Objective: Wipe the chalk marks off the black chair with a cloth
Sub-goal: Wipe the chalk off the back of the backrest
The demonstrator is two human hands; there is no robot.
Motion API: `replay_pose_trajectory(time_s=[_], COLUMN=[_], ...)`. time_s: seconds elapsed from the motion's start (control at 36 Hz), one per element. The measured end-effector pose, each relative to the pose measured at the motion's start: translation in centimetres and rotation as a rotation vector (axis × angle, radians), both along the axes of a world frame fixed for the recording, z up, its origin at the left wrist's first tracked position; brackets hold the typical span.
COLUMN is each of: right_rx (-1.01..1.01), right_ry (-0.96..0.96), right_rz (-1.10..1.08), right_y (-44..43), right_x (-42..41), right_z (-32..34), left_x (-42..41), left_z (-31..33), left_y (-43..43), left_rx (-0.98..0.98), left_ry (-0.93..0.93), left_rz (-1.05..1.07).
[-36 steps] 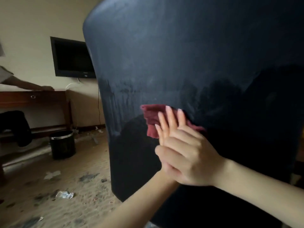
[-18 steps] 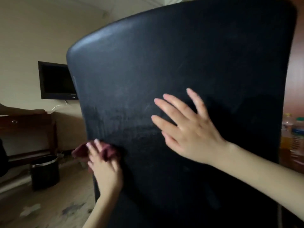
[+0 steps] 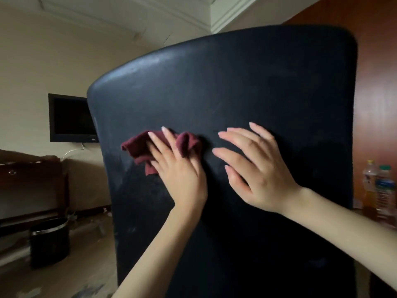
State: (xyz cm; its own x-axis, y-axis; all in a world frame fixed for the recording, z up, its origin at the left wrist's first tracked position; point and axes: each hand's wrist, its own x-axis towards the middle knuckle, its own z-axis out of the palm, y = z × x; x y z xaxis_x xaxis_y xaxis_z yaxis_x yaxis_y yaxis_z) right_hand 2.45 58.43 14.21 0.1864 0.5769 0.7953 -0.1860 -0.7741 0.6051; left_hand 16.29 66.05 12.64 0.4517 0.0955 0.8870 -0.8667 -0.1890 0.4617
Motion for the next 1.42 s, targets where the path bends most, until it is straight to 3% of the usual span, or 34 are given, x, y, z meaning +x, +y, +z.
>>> replay_pose_trajectory(time_s=[0.11,0.22,0.31,0.53,0.64,0.69,0.78,0.86,0.92,1.0,1.14,1.25,1.42], right_rx=[-0.136,-0.090,-0.073,-0.139,-0.151,-0.154,-0.116,-0.061,-0.043,-0.029,-0.021,-0.037,-0.084], right_ry=[0.086,0.009,-0.052,0.026,0.046,0.045,0.044,0.041,0.041,0.049,0.020,0.011,0.090], right_rz=[-0.011,-0.050,-0.101,-0.176,-0.195,-0.204,-0.209,-0.247,-0.274,-0.271,-0.180,-0.156,-0.183], right_y=[0.4,0.2,-0.3,-1.3,-1.6,-1.8,-2.6,-3.7,-4.4,-5.4,-5.7,-5.0,-3.8], right_x=[-1.5,-3.8,-4.4,-4.5,-4.3,-4.4,-5.0,-5.3,-5.3,-4.7,-3.5,-2.5,-1.3], right_z=[0.0,2.1,3.1,1.8,1.8,2.1,2.6,2.7,2.6,2.4,2.2,2.1,2.4], left_x=[-4.8,-6.8,-7.1,-8.2,-9.1,-9.3,-7.9,-7.1,-6.3,-5.3,-2.6,-0.3,4.9], left_z=[-0.2,-3.4,-7.5,-16.6,-18.0,-16.6,-14.7,-11.4,-8.4,-3.7,2.8,5.4,-4.1], left_y=[-2.4,-3.8,-4.5,-5.9,-5.8,-5.2,-5.2,-2.6,-0.5,3.3,9.0,12.5,10.5], left_rx=[0.134,0.340,0.605,1.304,1.656,1.619,1.404,1.314,1.124,0.836,0.635,0.595,0.741], left_ry=[-0.254,-0.628,-0.833,-1.186,-1.431,-1.505,-1.323,-1.179,-1.097,-0.971,-0.882,-0.763,-1.010], left_rz=[0.083,0.082,0.164,0.279,0.309,0.356,0.277,0.311,0.331,0.437,0.682,0.700,0.504])
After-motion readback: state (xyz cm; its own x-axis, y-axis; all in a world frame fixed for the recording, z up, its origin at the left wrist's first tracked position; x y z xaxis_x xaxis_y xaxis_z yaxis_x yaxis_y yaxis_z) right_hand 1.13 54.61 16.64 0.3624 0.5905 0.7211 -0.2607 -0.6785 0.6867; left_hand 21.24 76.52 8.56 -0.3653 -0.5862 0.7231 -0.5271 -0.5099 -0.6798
